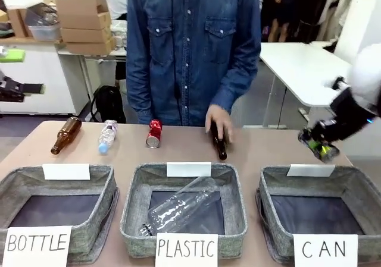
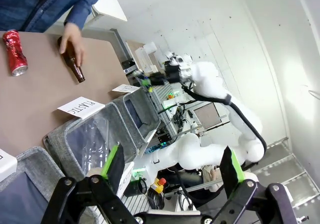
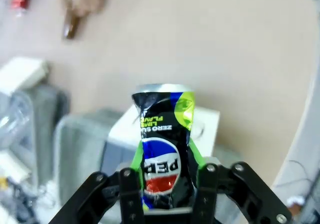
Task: Sort the can waste into the basket.
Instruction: Pick up the can waste from the table and place it in the right Fabric basket.
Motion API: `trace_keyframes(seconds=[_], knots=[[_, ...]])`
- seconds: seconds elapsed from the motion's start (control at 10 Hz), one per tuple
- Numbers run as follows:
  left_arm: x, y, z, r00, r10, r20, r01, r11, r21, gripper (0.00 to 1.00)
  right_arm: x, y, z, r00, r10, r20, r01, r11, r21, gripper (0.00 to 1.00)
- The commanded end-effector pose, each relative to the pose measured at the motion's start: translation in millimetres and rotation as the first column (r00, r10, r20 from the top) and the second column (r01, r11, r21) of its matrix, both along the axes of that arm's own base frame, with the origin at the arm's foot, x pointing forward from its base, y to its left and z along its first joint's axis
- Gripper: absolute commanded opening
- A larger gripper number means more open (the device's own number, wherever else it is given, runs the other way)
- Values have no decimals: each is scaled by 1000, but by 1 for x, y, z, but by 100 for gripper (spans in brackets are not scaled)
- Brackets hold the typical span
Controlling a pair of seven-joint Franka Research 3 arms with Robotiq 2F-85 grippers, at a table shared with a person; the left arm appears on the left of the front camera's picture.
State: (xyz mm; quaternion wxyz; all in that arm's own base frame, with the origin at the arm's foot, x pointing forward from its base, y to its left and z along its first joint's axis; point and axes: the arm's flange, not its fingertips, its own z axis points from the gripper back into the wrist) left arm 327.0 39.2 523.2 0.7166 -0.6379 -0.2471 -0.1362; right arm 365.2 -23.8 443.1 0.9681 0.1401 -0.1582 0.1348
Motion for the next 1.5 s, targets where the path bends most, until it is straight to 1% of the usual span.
trace_keyframes(seconds=[0.0,0.1,0.2,0.3,0.4,0.5,0.6,0.7,0.8,0.9,1.0,1.1,1.2,1.3,1.4], knots=[[1,-1,1,1000,-2,25,2,1000,-17,100,-62,-45,33,976,212,49,-216,968,128,0],[1,-1,1,1000,-2,25,2,1000,-17,100,-86,-60,39,910,414,41,-413,888,201,0],[1,-1,1,1000,-2,25,2,1000,-17,100,-104,-71,35,791,610,-41,-596,785,171,0],[1,-1,1,1000,-2,25,2,1000,-17,100,-112,-77,29,703,709,-58,-695,702,157,0],[1,-1,1,1000,-2,25,2,1000,-17,100,-115,-76,21,613,790,-17,-785,612,98,0],[1,-1,1,1000,-2,25,2,1000,-17,100,-118,-73,14,569,823,5,-823,568,14,0],[1,-1,1,1000,-2,25,2,1000,-17,100,-119,-68,9,533,845,31,-843,534,-67,0],[1,-1,1,1000,-2,25,2,1000,-17,100,-118,-65,7,489,870,61,-862,493,-115,0],[1,-1,1,1000,-2,25,2,1000,-17,100,-116,-64,9,447,888,111,-880,458,-128,0],[1,-1,1,1000,-2,25,2,1000,-17,100,-115,-62,11,378,912,158,-909,398,-123,0],[1,-1,1,1000,-2,25,2,1000,-17,100,-115,-59,13,339,921,192,-925,363,-112,0],[1,-1,1,1000,-2,25,2,1000,-17,100,-115,-57,17,323,913,251,-930,355,-98,0],[1,-1,1,1000,-2,25,2,1000,-17,100,-115,-58,19,310,906,289,-934,347,-85,0],[1,-1,1,1000,-2,25,2,1000,-17,100,-112,-59,19,332,897,293,-927,368,-76,0],[1,-1,1,1000,-2,25,2,1000,-17,100,-108,-60,18,345,892,293,-923,379,-69,0]])
